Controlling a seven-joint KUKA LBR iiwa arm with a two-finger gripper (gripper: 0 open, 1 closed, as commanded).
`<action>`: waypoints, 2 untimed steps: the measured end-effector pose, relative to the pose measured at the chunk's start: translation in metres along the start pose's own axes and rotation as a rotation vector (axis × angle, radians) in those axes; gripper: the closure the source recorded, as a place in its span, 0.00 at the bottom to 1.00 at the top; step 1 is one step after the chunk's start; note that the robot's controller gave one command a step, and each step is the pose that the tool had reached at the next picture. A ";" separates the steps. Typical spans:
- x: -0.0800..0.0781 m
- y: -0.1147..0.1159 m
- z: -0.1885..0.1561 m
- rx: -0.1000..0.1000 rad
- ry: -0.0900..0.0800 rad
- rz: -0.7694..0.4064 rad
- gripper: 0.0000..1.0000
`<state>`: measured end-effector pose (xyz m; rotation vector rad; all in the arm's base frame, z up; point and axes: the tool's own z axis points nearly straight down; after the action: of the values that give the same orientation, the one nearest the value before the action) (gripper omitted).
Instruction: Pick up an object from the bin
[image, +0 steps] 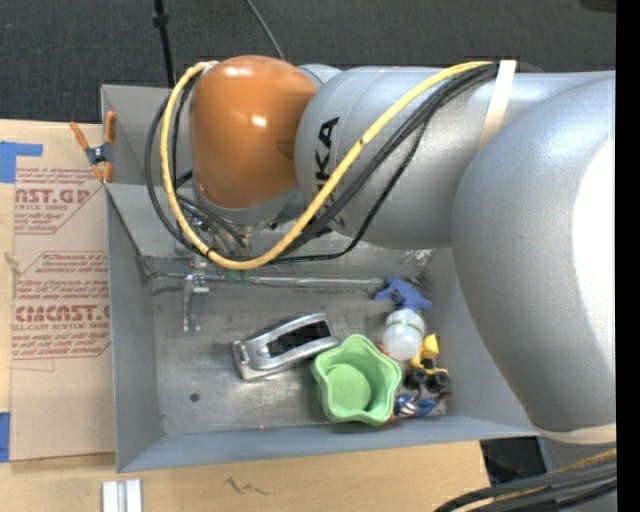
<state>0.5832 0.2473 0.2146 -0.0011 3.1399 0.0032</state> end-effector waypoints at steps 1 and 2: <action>0.012 -0.048 0.065 0.001 -0.002 -0.133 0.00; 0.017 -0.090 0.067 -0.001 0.003 -0.103 0.00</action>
Offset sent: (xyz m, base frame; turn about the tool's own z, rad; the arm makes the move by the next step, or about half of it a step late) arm -0.0159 -0.0912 -0.0676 -0.1052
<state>0.5663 0.1570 0.1471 -0.1627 3.1390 0.0053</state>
